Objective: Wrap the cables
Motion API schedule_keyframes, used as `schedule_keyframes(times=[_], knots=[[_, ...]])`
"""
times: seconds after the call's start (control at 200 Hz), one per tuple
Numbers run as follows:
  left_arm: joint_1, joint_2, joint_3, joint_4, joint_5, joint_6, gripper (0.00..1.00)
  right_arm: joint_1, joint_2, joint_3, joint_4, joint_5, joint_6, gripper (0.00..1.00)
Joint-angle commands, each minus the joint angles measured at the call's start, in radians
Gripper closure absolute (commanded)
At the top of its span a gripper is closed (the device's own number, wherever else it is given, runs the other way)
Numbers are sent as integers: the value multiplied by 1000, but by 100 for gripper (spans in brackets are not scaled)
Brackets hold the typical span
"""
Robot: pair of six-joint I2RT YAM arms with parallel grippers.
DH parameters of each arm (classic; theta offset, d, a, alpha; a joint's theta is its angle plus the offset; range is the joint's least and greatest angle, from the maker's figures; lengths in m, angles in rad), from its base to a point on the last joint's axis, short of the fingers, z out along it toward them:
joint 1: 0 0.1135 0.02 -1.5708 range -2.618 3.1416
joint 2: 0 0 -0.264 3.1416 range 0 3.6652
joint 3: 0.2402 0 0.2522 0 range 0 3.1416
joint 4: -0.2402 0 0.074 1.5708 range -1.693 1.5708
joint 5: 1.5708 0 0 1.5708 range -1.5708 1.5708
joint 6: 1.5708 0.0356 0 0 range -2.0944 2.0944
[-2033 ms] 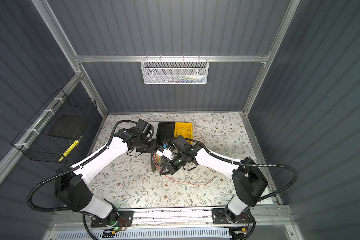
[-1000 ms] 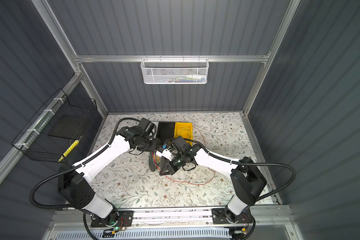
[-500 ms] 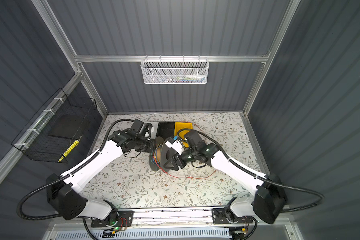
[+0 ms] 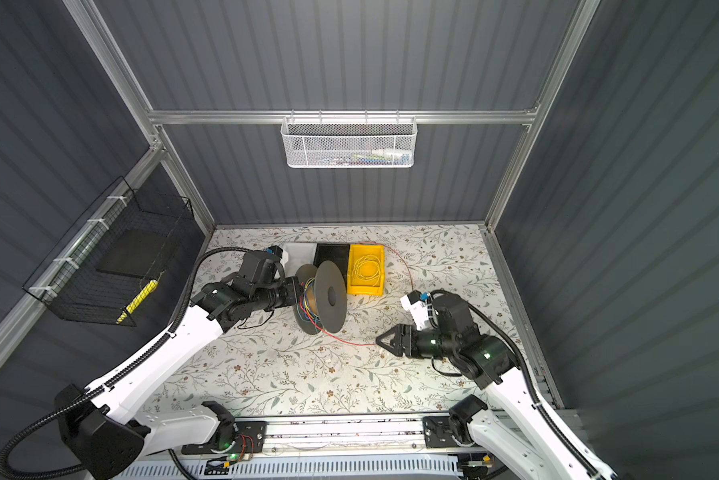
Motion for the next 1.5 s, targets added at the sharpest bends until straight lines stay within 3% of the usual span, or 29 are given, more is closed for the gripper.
schedule_keyframes(times=[0.0, 0.095, 0.16, 0.425, 0.675, 0.815, 1.016, 1.201, 1.306, 1.496], knots=[[2, -18, 20, 94, 9, -39, 100, 2, -101, -127, -5, -46, 261, 40], [3, -21, 2, 129, 33, -52, 100, 6, -190, -267, 100, -39, 381, 40], [2, -20, 1, 129, 39, -58, 100, 6, -217, -336, 195, -13, 408, 35], [1, -41, 16, 85, 50, -78, 100, 2, -44, -333, 503, -8, 406, 25], [1, -30, 10, 104, 62, -97, 100, -6, 4, -320, 567, 39, 406, 20], [0, -27, 27, 95, 61, -88, 100, -17, 88, -304, 651, 63, 405, 22], [0, -48, 23, 103, 63, -89, 100, -28, 203, -274, 728, 103, 406, 43], [0, -92, -13, 151, 79, -115, 100, -28, 238, -294, 747, 120, 406, 80], [1, -124, -38, 210, 101, -127, 100, -40, 222, -337, 738, 144, 407, 96], [8, -157, -36, 257, 263, -85, 100, -134, 203, -387, 742, 138, 397, 100]])
